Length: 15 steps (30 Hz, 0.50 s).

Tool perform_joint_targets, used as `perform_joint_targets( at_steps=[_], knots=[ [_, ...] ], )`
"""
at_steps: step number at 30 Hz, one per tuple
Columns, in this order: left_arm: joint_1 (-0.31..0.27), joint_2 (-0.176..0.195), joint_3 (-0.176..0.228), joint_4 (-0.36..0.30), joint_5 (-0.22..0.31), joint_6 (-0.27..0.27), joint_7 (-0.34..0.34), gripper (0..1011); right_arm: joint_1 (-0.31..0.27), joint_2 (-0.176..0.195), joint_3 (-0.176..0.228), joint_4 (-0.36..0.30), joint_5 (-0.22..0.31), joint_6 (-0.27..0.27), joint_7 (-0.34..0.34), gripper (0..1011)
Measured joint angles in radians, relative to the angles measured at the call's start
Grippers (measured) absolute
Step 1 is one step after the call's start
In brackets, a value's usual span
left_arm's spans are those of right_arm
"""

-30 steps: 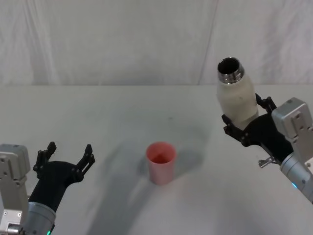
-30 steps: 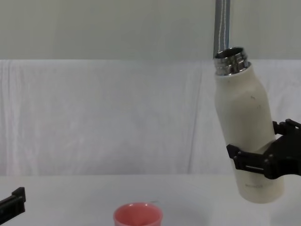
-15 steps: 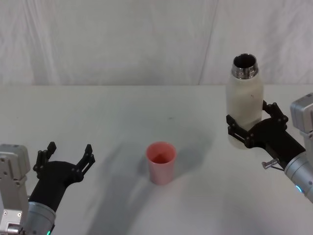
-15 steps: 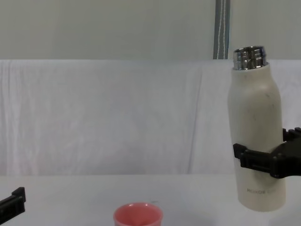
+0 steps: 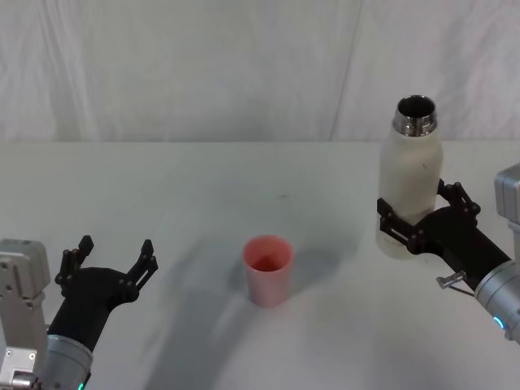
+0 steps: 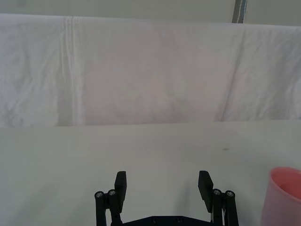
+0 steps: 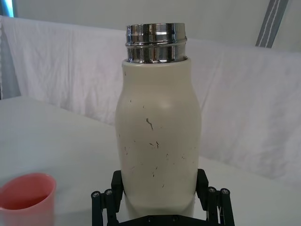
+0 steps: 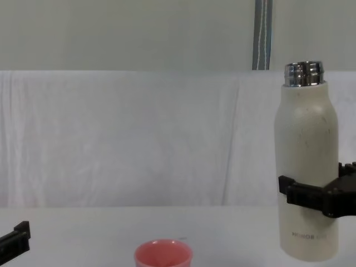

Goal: Grasp the thermos with one hand and pour water into the cup lid.

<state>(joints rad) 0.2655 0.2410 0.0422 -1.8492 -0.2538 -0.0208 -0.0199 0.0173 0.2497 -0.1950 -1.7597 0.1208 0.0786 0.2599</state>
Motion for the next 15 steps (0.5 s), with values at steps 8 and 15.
perform_joint_targets(
  at_steps=[8, 15],
  knots=[
    [0.0, 0.0, 0.0, 0.0, 0.0, 0.0, 0.0, 1001, -0.016, -0.001, 0.001, -0.003, 0.024, 0.009, -0.017, 953],
    [0.0, 0.0, 0.0, 0.0, 0.0, 0.0, 0.0, 1001, -0.03, -0.005, 0.011, 0.0, 0.041, 0.011, -0.035, 953]
  ],
)
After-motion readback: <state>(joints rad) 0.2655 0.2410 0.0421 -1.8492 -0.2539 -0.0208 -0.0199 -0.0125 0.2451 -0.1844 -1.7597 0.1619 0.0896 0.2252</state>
